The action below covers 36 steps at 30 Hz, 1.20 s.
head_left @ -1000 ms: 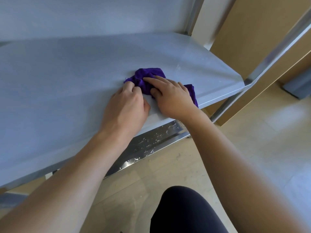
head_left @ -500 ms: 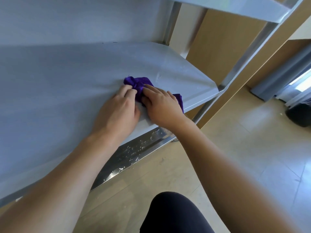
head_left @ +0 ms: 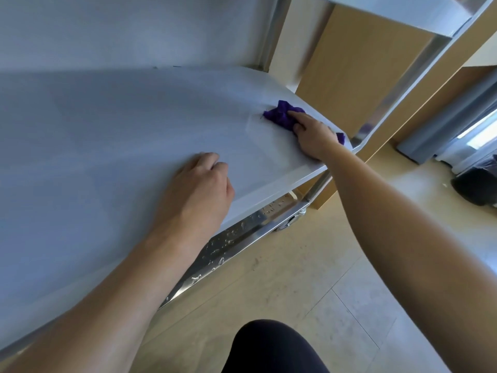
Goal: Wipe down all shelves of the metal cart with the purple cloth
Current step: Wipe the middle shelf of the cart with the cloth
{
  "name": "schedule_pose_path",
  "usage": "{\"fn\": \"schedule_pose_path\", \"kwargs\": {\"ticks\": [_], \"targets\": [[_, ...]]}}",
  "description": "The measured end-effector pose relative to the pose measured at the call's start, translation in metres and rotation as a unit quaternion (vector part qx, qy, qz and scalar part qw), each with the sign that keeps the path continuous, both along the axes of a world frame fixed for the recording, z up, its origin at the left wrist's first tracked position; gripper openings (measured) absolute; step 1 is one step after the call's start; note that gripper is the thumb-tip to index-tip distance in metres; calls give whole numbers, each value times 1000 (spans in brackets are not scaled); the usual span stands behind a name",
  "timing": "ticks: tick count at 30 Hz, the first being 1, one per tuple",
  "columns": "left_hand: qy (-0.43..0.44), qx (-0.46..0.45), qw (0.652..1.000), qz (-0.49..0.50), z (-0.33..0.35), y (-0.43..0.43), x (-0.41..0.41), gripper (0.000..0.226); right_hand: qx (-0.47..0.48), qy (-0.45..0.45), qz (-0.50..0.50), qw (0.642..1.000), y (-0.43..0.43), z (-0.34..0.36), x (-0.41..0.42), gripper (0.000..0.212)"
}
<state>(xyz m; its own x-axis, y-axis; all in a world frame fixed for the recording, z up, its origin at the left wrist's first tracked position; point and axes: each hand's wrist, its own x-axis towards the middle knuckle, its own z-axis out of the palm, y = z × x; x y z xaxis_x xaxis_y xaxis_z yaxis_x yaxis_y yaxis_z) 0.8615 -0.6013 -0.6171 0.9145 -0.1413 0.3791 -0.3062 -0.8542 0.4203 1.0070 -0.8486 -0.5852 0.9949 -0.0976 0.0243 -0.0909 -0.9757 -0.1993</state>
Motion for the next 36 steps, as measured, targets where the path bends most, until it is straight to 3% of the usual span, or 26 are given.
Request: {"fn": "schedule_pose_path", "kwargs": {"ticks": [12,16,21,24,32,36], "targets": [[-1,19,1000,11,3,-2,-7,14,-20,-79,148,986,74,-18,-109,44],[-3,0,1000,4,1,-3,-4,17,-4,-55,133,990,53,-11,-81,44],[16,-11,1000,0,2,-7,-5,23,-20,-26,-20,999,-8,-5,-22,45],[2,-15,1000,5,2,-10,-3,20,-6,-3,-47,999,-30,-1,3,45],[-1,-5,1000,1,-2,-10,-1,14,-11,-10,-27,1000,-14,1,-11,46],[-6,3,1000,7,-1,-9,-2,14,0,-37,85,996,38,-3,-65,46]]}}
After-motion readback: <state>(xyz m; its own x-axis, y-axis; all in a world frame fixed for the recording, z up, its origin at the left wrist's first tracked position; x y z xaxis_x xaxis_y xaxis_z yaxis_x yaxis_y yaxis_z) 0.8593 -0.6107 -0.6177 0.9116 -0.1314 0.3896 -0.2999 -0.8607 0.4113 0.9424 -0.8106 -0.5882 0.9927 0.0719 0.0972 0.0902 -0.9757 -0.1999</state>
